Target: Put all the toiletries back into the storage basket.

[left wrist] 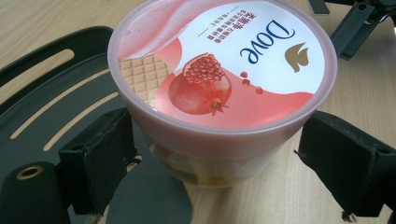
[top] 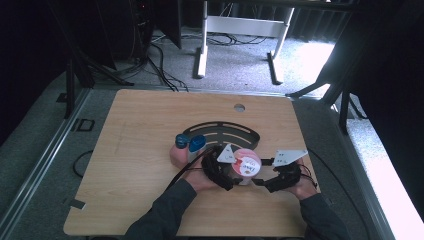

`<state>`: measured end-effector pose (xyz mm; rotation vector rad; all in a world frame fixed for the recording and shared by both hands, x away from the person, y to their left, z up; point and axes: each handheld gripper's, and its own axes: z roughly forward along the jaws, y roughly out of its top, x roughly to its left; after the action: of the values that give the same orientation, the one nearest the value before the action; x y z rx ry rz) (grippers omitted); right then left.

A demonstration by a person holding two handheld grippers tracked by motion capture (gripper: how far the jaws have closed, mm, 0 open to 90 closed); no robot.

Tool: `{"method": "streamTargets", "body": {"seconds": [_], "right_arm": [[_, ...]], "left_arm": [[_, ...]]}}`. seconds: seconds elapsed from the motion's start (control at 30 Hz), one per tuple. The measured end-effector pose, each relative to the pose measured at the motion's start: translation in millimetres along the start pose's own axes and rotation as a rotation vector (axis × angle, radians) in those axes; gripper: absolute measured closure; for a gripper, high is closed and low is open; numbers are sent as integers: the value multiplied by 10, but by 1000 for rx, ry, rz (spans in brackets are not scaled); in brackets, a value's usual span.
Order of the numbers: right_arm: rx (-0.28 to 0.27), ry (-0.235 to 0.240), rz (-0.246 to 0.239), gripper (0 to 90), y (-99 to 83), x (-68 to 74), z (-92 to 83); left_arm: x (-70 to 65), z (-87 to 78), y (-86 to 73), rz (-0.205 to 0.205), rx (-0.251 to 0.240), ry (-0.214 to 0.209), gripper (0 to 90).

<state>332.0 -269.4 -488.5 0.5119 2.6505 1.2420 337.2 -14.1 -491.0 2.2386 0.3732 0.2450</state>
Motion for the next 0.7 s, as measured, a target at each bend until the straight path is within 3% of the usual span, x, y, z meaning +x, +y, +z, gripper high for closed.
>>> {"method": "streamTargets", "body": {"seconds": [0.7], "right_arm": [[16, 20, 11, 248, 64, -173, -7]], "left_arm": [[59, 28, 85, -15, -11, 39, 109]]}}
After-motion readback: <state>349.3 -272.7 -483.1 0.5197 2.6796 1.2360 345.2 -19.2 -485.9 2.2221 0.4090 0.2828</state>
